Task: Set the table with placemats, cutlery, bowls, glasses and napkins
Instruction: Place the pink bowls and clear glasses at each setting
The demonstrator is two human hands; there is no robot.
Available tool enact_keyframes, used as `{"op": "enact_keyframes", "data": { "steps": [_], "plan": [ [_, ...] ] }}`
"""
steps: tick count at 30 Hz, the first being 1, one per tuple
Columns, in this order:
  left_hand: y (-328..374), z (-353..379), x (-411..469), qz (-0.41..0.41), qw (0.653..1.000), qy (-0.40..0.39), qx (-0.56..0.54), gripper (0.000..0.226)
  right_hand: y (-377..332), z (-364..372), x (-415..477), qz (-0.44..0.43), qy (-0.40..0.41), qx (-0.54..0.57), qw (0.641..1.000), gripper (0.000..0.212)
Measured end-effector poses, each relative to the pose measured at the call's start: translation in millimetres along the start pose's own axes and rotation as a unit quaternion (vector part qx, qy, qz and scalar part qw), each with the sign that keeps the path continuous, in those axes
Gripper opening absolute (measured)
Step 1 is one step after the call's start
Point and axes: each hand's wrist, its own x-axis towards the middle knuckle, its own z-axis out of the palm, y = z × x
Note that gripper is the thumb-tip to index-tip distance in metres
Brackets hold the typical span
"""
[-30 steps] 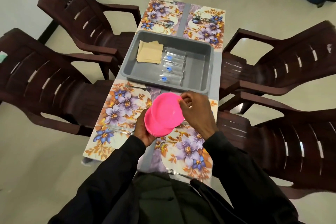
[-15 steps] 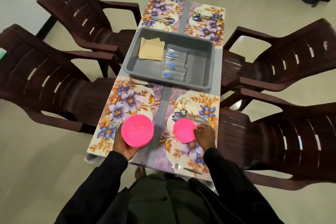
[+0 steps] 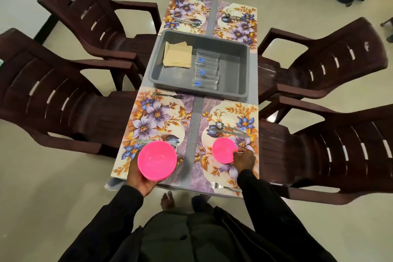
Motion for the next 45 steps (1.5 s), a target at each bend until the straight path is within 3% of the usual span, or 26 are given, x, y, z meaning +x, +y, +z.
{"op": "enact_keyframes", "data": {
  "steps": [13,19,23,25,28,30,33,37,41,45],
  "plan": [
    [9,-18,-13,0.005,0.999,-0.018,0.04,0.057,2,1,-14,0.017,0.059,0.034,0.998,0.009],
    [9,-11,-17,-0.006,0.998,-0.045,0.04,0.048,10,-6,-15,0.022,0.043,-0.014,0.999,0.025],
    [4,2,-23,-0.002,0.997,-0.069,0.02,0.051,-10,-29,-34,-0.051,0.067,-0.017,0.996,0.015],
    [1,12,-27,-0.001,0.996,-0.087,0.021,0.047,-30,-39,-52,-0.091,0.032,0.033,0.995,0.013],
    [-4,21,-35,0.013,0.996,-0.085,0.022,0.04,-66,-42,-88,-0.16,-0.131,0.148,0.967,0.011],
    [-6,25,-37,0.016,0.994,-0.101,0.03,0.045,-92,-40,-111,-0.169,-0.232,0.185,0.94,0.012],
    [-7,30,-37,0.018,0.995,-0.099,0.029,0.05,-123,-32,-137,-0.256,-0.298,0.107,0.913,0.022],
    [-9,26,-33,0.006,0.996,-0.089,0.003,0.067,-142,-10,-151,-0.371,-0.258,-0.022,0.892,0.028],
    [-8,16,-41,0.031,0.997,-0.064,0.007,0.12,-147,14,-164,-0.445,-0.202,-0.103,0.867,0.016],
    [4,1,-32,0.062,0.997,-0.041,-0.009,0.131,-154,33,-172,-0.483,-0.176,-0.142,0.846,0.017]
  ]
}}
